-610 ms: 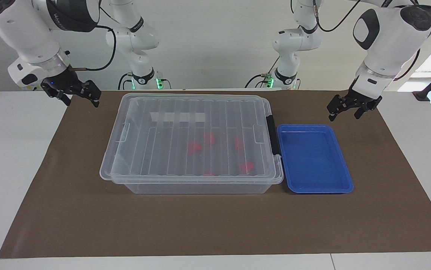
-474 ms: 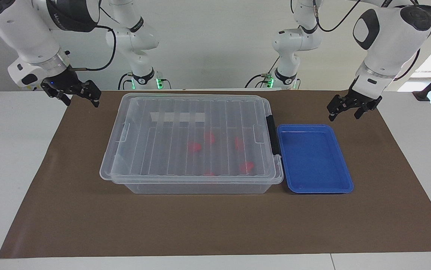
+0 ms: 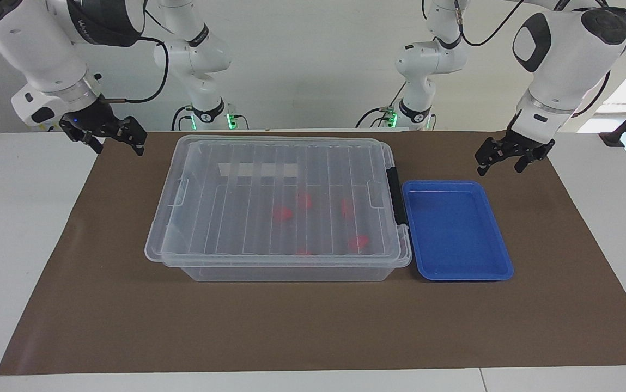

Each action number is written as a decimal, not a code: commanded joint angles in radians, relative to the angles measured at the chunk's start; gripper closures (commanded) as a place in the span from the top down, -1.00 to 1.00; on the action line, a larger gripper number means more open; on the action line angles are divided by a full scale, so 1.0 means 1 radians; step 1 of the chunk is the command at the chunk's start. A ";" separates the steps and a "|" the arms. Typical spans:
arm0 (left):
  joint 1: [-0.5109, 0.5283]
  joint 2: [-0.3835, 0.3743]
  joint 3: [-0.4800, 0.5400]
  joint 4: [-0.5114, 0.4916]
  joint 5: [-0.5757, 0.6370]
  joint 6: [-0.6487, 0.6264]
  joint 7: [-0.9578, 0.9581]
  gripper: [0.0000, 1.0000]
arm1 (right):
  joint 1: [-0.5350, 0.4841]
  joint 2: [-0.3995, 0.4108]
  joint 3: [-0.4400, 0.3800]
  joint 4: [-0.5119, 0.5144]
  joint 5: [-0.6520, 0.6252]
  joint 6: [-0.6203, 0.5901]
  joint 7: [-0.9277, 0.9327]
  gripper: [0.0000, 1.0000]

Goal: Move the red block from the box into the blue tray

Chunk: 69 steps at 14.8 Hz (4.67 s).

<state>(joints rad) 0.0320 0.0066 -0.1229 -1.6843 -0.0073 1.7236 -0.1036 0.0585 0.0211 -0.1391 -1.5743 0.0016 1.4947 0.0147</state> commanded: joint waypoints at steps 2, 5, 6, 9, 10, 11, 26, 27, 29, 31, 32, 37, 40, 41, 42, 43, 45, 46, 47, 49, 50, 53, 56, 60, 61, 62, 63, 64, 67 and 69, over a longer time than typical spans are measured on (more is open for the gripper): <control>0.006 -0.013 -0.001 -0.012 -0.005 -0.006 0.005 1.00 | -0.012 0.002 0.012 0.008 0.018 -0.008 0.002 1.00; 0.006 -0.013 -0.001 -0.012 -0.005 -0.006 0.005 1.00 | -0.006 0.002 0.024 0.002 0.027 0.016 -0.037 1.00; 0.006 -0.013 -0.001 -0.012 -0.005 -0.006 0.005 1.00 | -0.005 0.003 0.053 -0.003 0.032 0.047 -0.051 1.00; 0.006 -0.013 -0.001 -0.012 -0.005 -0.006 0.005 1.00 | -0.002 0.008 0.084 -0.042 0.034 0.119 0.007 1.00; 0.006 -0.013 -0.001 -0.012 -0.005 -0.007 0.005 1.00 | 0.000 0.008 0.105 -0.074 0.034 0.152 0.042 1.00; 0.006 -0.013 -0.001 -0.012 -0.005 -0.007 0.005 1.00 | 0.000 0.008 0.125 -0.101 0.034 0.182 0.068 1.00; 0.006 -0.013 -0.001 -0.012 -0.005 -0.006 0.005 1.00 | -0.026 -0.039 0.121 -0.395 0.029 0.364 0.016 1.00; 0.006 -0.013 -0.001 -0.012 -0.005 -0.006 0.005 1.00 | -0.028 -0.039 0.119 -0.398 0.029 0.364 0.014 1.00; 0.006 -0.013 -0.001 -0.012 -0.005 -0.006 0.005 1.00 | -0.035 -0.039 0.118 -0.400 0.029 0.364 0.013 1.00; 0.006 -0.013 -0.001 -0.012 -0.005 -0.007 0.005 1.00 | -0.036 -0.041 0.113 -0.412 0.029 0.364 0.013 1.00; 0.008 -0.013 -0.001 -0.012 -0.005 -0.007 0.005 1.00 | -0.036 -0.043 0.110 -0.415 0.029 0.366 0.011 1.00; 0.006 -0.013 -0.001 -0.012 -0.005 -0.006 0.005 1.00 | -0.037 -0.047 0.061 -0.435 0.029 0.400 -0.051 1.00; 0.006 -0.014 -0.001 -0.012 -0.005 -0.015 0.005 1.00 | -0.037 -0.047 0.041 -0.434 0.024 0.403 -0.093 1.00; 0.006 -0.014 -0.001 -0.012 -0.005 -0.015 0.005 1.00 | -0.040 -0.046 0.033 -0.432 0.020 0.401 -0.108 1.00; 0.006 -0.014 -0.001 -0.012 -0.005 -0.013 0.005 1.00 | -0.042 -0.046 0.020 -0.431 0.020 0.401 -0.130 1.00; 0.006 -0.014 -0.001 -0.012 -0.005 -0.015 0.005 1.00 | -0.043 -0.043 0.004 -0.426 0.018 0.400 -0.154 1.00; 0.006 -0.014 -0.001 -0.012 -0.005 -0.013 0.004 1.00 | -0.043 -0.039 -0.028 -0.418 0.014 0.400 -0.208 1.00; 0.006 -0.014 -0.001 -0.012 -0.005 -0.015 0.005 1.00 | -0.045 -0.039 -0.043 -0.418 0.014 0.400 -0.225 1.00; 0.006 -0.014 -0.001 -0.014 -0.005 -0.013 0.005 1.00 | -0.045 -0.039 -0.048 -0.417 0.012 0.400 -0.229 1.00; 0.006 -0.014 -0.001 -0.014 -0.005 -0.013 0.004 1.00 | -0.045 -0.039 -0.053 -0.415 0.002 0.401 -0.231 1.00; 0.003 -0.014 -0.001 -0.015 -0.005 -0.012 0.004 1.00 | -0.045 -0.039 -0.062 -0.415 -0.003 0.401 -0.231 1.00; -0.003 -0.016 -0.001 -0.023 -0.005 -0.003 0.004 1.00 | -0.045 -0.039 -0.085 -0.414 -0.003 0.401 -0.268 1.00; -0.006 -0.020 -0.003 -0.025 -0.005 0.001 0.004 1.00 | -0.045 -0.039 -0.109 -0.412 -0.005 0.417 -0.308 1.00; -0.009 -0.020 -0.003 -0.025 -0.005 0.002 0.002 1.00 | -0.045 -0.038 -0.128 -0.398 -0.020 0.417 -0.326 1.00; -0.009 -0.020 -0.003 -0.025 -0.005 0.002 0.002 1.00 | -0.045 -0.038 -0.132 -0.398 -0.023 0.417 -0.344 1.00; -0.009 -0.020 -0.003 -0.025 -0.005 0.002 0.002 1.00 | -0.046 -0.036 -0.137 -0.395 -0.025 0.417 -0.361 1.00; -0.011 -0.020 -0.004 -0.025 -0.005 0.002 0.002 1.00 | -0.045 -0.036 -0.155 -0.394 -0.025 0.415 -0.377 1.00; -0.011 -0.020 -0.006 -0.025 -0.005 0.004 0.001 1.00 | -0.045 -0.036 -0.163 -0.392 -0.025 0.415 -0.389 1.00; -0.029 -0.022 -0.012 -0.038 -0.005 0.022 -0.001 1.00 | -0.046 -0.036 -0.181 -0.392 -0.025 0.417 -0.407 1.00; -0.041 -0.027 -0.012 -0.046 -0.005 0.033 -0.014 1.00 | -0.043 -0.036 -0.191 -0.394 -0.025 0.414 -0.404 1.00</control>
<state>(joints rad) 0.0127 0.0064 -0.1409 -1.6940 -0.0073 1.7290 -0.1054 0.0183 -0.0053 -0.3244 -1.9606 -0.0118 1.8966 -0.3678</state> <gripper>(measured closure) 0.000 0.000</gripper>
